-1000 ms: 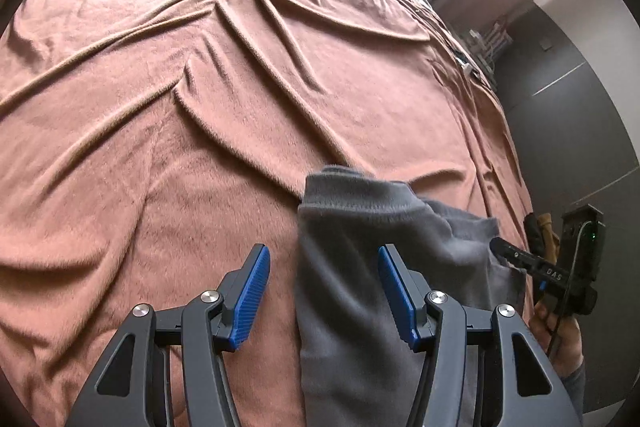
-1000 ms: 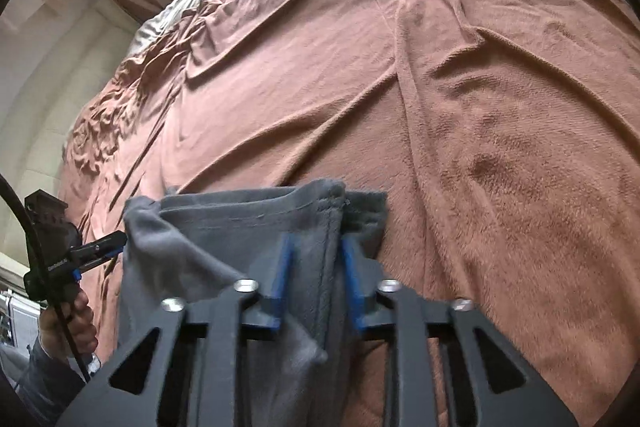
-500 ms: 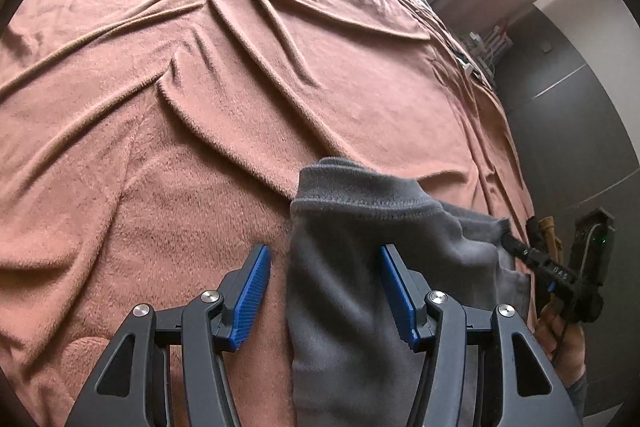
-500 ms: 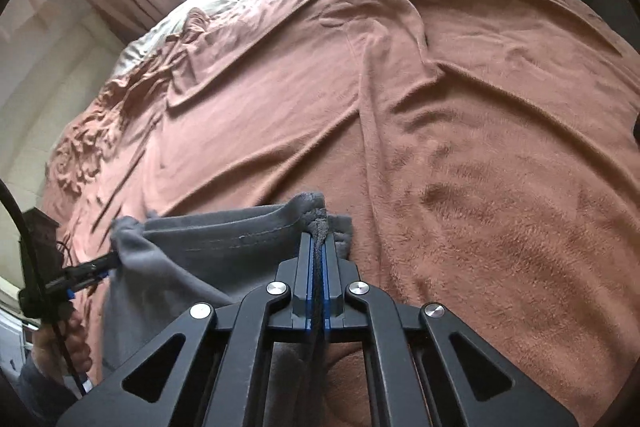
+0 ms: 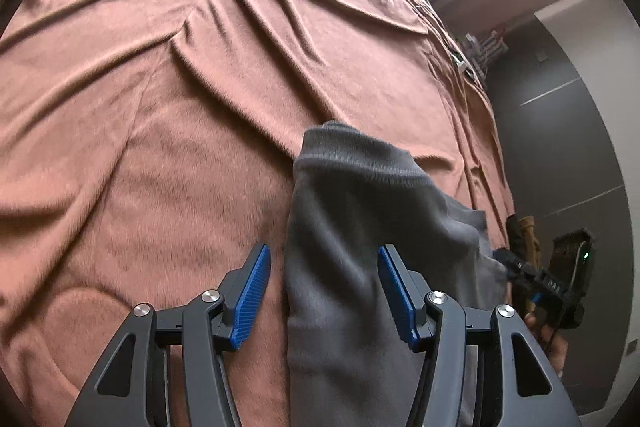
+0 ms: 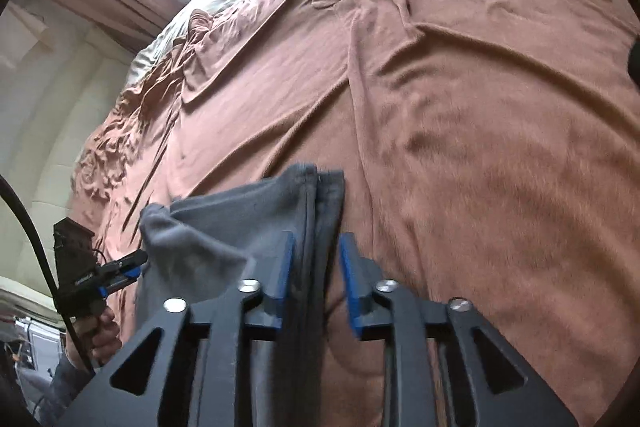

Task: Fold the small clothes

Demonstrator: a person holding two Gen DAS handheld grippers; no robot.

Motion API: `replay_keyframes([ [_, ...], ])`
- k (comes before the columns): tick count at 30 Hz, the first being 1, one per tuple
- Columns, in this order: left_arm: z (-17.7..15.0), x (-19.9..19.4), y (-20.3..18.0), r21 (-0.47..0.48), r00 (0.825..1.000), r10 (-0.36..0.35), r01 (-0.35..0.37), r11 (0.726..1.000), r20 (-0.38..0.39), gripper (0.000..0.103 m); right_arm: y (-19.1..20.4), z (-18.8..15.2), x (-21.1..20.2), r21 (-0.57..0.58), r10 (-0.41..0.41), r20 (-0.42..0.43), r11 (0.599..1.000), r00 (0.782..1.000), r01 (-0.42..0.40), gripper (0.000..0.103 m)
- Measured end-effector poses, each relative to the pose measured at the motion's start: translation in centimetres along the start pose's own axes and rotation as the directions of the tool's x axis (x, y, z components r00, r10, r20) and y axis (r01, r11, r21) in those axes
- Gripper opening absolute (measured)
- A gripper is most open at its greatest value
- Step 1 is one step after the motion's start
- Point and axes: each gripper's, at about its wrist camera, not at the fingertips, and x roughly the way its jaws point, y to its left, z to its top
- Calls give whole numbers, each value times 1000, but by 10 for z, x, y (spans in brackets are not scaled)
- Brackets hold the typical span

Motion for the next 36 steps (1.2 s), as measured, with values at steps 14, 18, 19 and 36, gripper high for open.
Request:
replay_keyframes([
  [14, -28, -9, 1, -18, 996, -48, 46, 999, -76, 57, -24, -34, -9, 51, 205, -73, 978, 976, -202, 59],
  [18, -28, -10, 1, -40, 993, -66, 62, 997, -103, 52, -23, -34, 2, 32, 179, -119, 984, 977, -177, 59],
  [19, -29, -9, 0, -35, 992, -64, 61, 998, -106, 52, -27, -32, 5, 47, 179, -125, 984, 976, -174, 59],
  [36, 1, 18, 7, -73, 987, -148, 143, 987, -63, 28, -36, 0, 62, 127, 303, -141, 950, 943, -286, 41],
])
